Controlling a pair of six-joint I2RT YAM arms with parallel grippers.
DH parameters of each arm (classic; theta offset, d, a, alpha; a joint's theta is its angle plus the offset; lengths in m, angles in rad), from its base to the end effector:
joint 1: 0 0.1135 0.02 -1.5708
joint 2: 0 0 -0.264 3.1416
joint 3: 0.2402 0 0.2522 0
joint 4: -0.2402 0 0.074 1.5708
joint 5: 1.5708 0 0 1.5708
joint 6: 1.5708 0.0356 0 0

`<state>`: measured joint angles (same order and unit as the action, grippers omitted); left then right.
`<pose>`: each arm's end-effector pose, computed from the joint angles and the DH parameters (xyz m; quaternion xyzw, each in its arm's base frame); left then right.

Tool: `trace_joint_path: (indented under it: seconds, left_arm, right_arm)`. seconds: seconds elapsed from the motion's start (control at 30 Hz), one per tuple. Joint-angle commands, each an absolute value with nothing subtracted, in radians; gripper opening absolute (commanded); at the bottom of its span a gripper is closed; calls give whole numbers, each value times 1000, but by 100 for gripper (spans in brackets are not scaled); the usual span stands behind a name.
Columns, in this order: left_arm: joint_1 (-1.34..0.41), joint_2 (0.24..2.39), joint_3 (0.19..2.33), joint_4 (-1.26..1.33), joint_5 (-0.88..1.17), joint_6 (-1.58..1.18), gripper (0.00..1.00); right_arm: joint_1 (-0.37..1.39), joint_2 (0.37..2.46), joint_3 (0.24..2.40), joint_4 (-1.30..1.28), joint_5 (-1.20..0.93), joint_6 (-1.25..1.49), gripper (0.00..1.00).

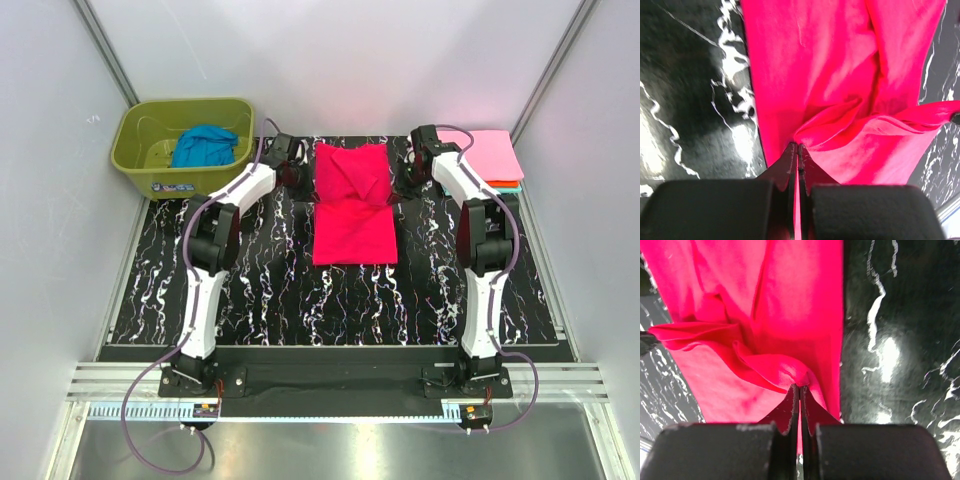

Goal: Fold and stack the t-shirts
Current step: Fold the tshirt

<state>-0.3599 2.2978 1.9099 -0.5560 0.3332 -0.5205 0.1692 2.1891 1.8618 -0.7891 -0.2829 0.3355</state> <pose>0.4714 -0.1898 0.1865 -0.0243 0.9392 -0.2723 0.2079 0.4633 0.0892 0.2095 0.0485 0.9639 0.1887 0.1816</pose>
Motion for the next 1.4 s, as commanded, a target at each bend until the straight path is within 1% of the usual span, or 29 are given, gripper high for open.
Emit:
trace_joint_path:
  seconds: [0.0,0.13,0.17,0.27,0.3,0.33,0.37,0.4,0.47,0.5,0.57,0.6,0.7,0.8,0.93,1.0,1.2,1.37]
  left_arm:
    - [-345,2330,1989,-545,350,-515,0]
    - [-337,2365,2037,-543,348,-518,0]
    - [-336,2371,2045,-543,353,-517,0]
    - [-334,2376,2056,-542,347,-515,0]
    - [-336,2367,2054,-543,344,-515,3]
    - [-333,2358,2045,-543,331,-515,9]
    - [-333,2340,2042,-543,322,-512,18]
    - [-334,2327,2039,-542,315,-508,18]
    - [-333,2284,2034,-542,295,-486,23]
    - [-333,2266,2028,-543,288,-480,33]
    - [-333,2202,2007,-543,273,-463,43]
    - [-334,2177,1978,-543,275,-459,45]
    - [-341,2080,1906,-545,302,-449,46]
    - [-379,1990,1761,-542,305,-443,46]
    - [-440,1896,1529,-488,313,-475,47]
    - [-454,1861,1446,-448,316,-479,47]
    - [-489,1835,1303,-407,304,-482,47]
    - [-500,1848,1243,-365,301,-488,47]
  right_arm:
    - [147,2223,1930,-792,-305,311,0]
    - [144,2262,1985,-792,-331,296,1]
    - [144,2269,1994,-793,-333,295,4]
    - [143,2290,2029,-793,-341,287,8]
    - [143,2296,2040,-795,-345,288,9]
    - [143,2309,2066,-799,-357,287,11]
    - [143,2313,2080,-802,-360,285,19]
    - [141,2318,2094,-811,-360,285,25]
    - [143,2304,2112,-836,-345,288,35]
    - [143,2289,2106,-838,-338,288,41]
    - [143,2228,2065,-841,-307,290,46]
    - [143,2203,2021,-847,-295,288,48]
    - [143,2100,1909,-842,-272,291,50]
    - [143,2017,1693,-813,-322,284,51]
    - [141,1939,1547,-796,-350,259,52]
    - [141,1915,1476,-776,-360,258,51]
    - [143,1858,1353,-729,-385,264,51]
    - [143,1835,1269,-666,-420,290,51]
